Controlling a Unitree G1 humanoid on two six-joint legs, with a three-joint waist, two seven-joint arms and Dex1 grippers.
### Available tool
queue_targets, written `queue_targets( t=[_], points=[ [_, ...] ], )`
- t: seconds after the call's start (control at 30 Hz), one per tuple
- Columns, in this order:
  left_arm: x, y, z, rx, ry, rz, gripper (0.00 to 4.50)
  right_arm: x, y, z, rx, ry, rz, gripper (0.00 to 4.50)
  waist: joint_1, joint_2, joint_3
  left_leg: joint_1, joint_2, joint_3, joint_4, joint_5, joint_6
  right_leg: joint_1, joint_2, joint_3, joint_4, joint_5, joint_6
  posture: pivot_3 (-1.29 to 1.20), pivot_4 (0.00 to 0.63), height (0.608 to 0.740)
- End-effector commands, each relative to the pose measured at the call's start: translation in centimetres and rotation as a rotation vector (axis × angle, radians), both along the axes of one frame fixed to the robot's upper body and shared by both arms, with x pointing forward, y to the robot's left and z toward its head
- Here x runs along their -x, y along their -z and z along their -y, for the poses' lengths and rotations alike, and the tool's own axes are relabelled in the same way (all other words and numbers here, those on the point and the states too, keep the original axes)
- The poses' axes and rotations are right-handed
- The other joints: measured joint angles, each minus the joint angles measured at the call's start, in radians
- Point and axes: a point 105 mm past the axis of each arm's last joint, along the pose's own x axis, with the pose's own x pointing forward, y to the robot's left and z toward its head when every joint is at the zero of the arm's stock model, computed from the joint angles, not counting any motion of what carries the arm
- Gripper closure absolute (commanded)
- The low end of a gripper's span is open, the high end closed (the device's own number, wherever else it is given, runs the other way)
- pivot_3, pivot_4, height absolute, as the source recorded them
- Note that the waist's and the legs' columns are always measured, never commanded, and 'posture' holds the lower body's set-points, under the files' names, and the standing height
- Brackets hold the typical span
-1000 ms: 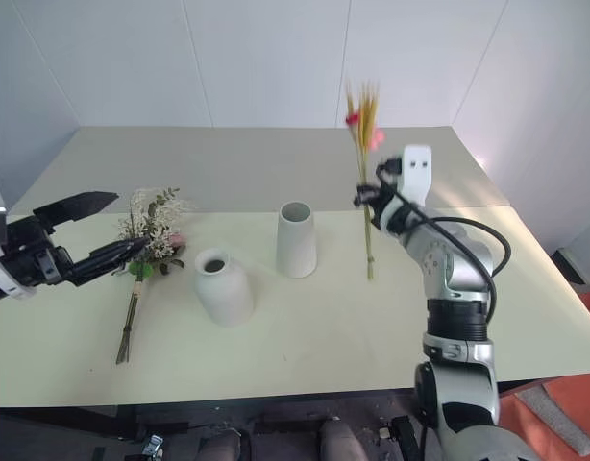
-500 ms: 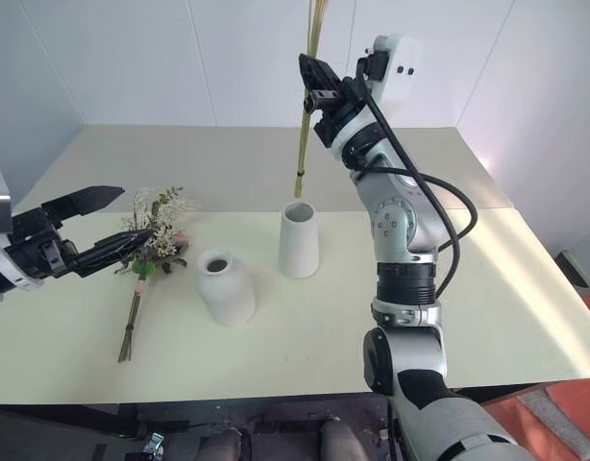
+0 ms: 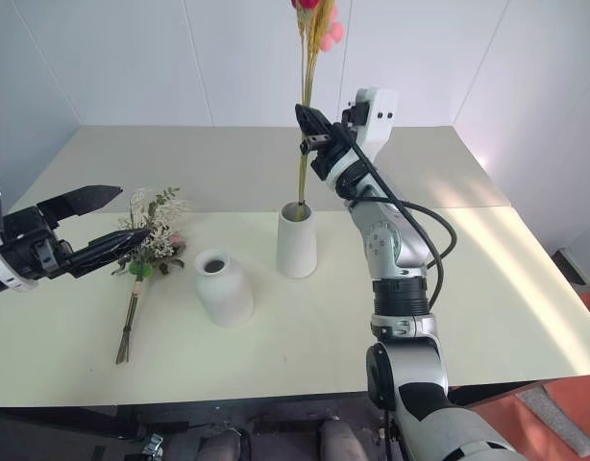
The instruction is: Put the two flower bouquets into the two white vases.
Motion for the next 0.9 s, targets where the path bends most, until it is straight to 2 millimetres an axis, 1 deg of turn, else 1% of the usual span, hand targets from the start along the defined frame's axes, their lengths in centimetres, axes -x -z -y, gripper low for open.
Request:
queue_targets(
  t=[0.03, 0.1, 0.13, 0.17, 0.4, 0.5, 0.63, 0.9],
  points=[
    [0.7, -0.8, 0.4, -0.023, 0.017, 0.03, 0.0, 0.8, -1.1, 0.0, -0.009, 0.003, 0.078, 4.45, 0.0, 0.0, 0.0, 0.0, 0.0, 0.0, 0.0, 0.0, 0.0, 0.0, 0.0, 0.0, 0.0, 0.0, 0.0, 0.0, 0.15, 0.74],
    [0.7, -0.8, 0.3, -0.022, 0.016, 0.026, 0.0, 1.0, -0.4, 0.0, 0.003, 0.002, 0.081, 3.96, 0.0, 0.0, 0.0, 0.0, 0.0, 0.0, 0.0, 0.0, 0.0, 0.0, 0.0, 0.0, 0.0, 0.0, 0.0, 0.0, 0.15, 0.74],
    [0.7, -0.7, 0.3, -0.021, 0.015, 0.025, 0.0, 1.1, -0.2, 0.1, 0.011, 0.002, 0.085, 3.79, 0.0, 0.0, 0.0, 0.0, 0.0, 0.0, 0.0, 0.0, 0.0, 0.0, 0.0, 0.0, 0.0, 0.0, 0.0, 0.0, 0.15, 0.74],
    [0.6, -0.7, 0.3, -0.021, 0.012, 0.024, 0.0, 1.4, 0.1, 0.2, 0.02, 0.0, 0.091, 3.48, 0.0, 0.0, 0.0, 0.0, 0.0, 0.0, 0.0, 0.0, 0.0, 0.0, 0.0, 0.0, 0.0, 0.0, 0.0, 0.0, 0.15, 0.74],
    [0.5, 0.0, -0.9, -0.013, -0.062, 0.002, 0.0, 4.3, 2.3, 1.4, 0.133, -0.038, 0.142, 1.03, 0.003, 0.0, 0.0, -0.001, 0.0, 0.0, 0.0, 0.0, 0.0, 0.0, 0.0, 0.0, 0.0, -0.001, 0.0, 0.0, 0.15, 0.74],
    [0.4, 0.3, -1.1, -0.01, -0.08, -0.003, 0.0, 4.3, 2.5, 1.8, 0.146, -0.028, 0.134, 0.04, 0.0, 0.0, 0.0, 0.0, 0.0, 0.0, 0.0, 0.0, 0.0, 0.0, 0.0, 0.0, 0.0, -0.001, 0.002, 0.0, 0.15, 0.74],
    [0.4, 0.3, -0.9, -0.011, -0.075, -0.004, 0.0, 3.8, 2.4, 1.8, 0.141, 0.0, 0.118, 0.04, -0.001, 0.0, 0.0, 0.003, 0.0, 0.0, -0.001, 0.0, 0.0, 0.001, 0.0, 0.0, 0.001, -0.003, 0.001, 0.0, 0.15, 0.74],
    [0.5, 0.2, -0.9, -0.017, -0.08, 0.003, 0.0, 3.2, 2.9, 1.7, 0.155, -0.011, 0.064, 0.04, 0.001, 0.0, 0.0, 0.003, 0.0, 0.0, -0.001, 0.0, 0.0, 0.001, 0.0, 0.0, 0.0, -0.003, 0.001, 0.0, 0.15, 0.74]
  ],
)
